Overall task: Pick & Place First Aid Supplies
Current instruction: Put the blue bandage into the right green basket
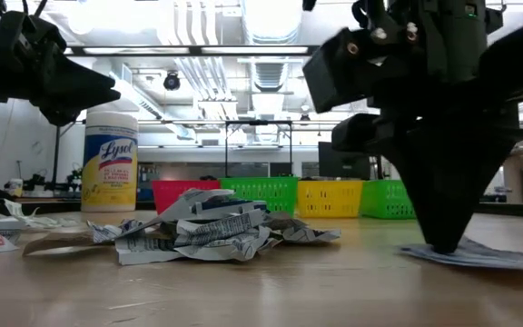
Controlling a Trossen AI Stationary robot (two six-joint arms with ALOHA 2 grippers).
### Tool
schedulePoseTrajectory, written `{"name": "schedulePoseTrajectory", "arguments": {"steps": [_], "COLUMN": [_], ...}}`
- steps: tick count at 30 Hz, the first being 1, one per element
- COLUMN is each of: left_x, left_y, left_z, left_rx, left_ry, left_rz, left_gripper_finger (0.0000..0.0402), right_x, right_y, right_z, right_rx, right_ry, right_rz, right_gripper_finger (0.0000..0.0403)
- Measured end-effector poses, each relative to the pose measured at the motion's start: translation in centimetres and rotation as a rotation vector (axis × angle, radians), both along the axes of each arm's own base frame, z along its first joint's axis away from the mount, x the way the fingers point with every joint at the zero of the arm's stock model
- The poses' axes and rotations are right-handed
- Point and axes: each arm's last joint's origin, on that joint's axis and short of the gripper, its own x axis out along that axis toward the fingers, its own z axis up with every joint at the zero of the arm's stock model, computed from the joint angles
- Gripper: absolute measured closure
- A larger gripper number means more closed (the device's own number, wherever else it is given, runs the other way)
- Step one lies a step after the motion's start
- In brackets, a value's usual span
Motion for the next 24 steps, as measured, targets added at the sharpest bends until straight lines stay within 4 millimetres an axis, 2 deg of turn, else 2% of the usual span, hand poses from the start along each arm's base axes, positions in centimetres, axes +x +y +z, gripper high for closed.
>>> {"name": "schedulePoseTrajectory", "arguments": {"steps": [10,13,17,24], "left_x": [0.0,0.0,0.0,0.0], "left_y": [0.0,0.0,0.0,0.0], "left_z": [0.0,0.0,0.0,0.0], "left_rx": [0.0,0.0,0.0,0.0], "left_ry": [0.0,0.0,0.0,0.0], "left_rz": [0.0,0.0,0.0,0.0], "left_gripper_finger": [0.0271,0.0271,0.0271,0.0271], "right_x": [-0.3,-0.4,-0.5,-1.9], "right_y": [-0.2,-0.2,-0.3,-1.4], "right_z": [2.0,3.2,5.3,10.6], "right_rx": [-0.048,-0.046,-0.035,0.019], "right_ry": [0.102,0.102,0.078,-0.023], "right_rz": [0.044,0.062,0.093,0.162], "right_gripper_finger": [0.0395,0.0395,0.0395,0.0395]}}
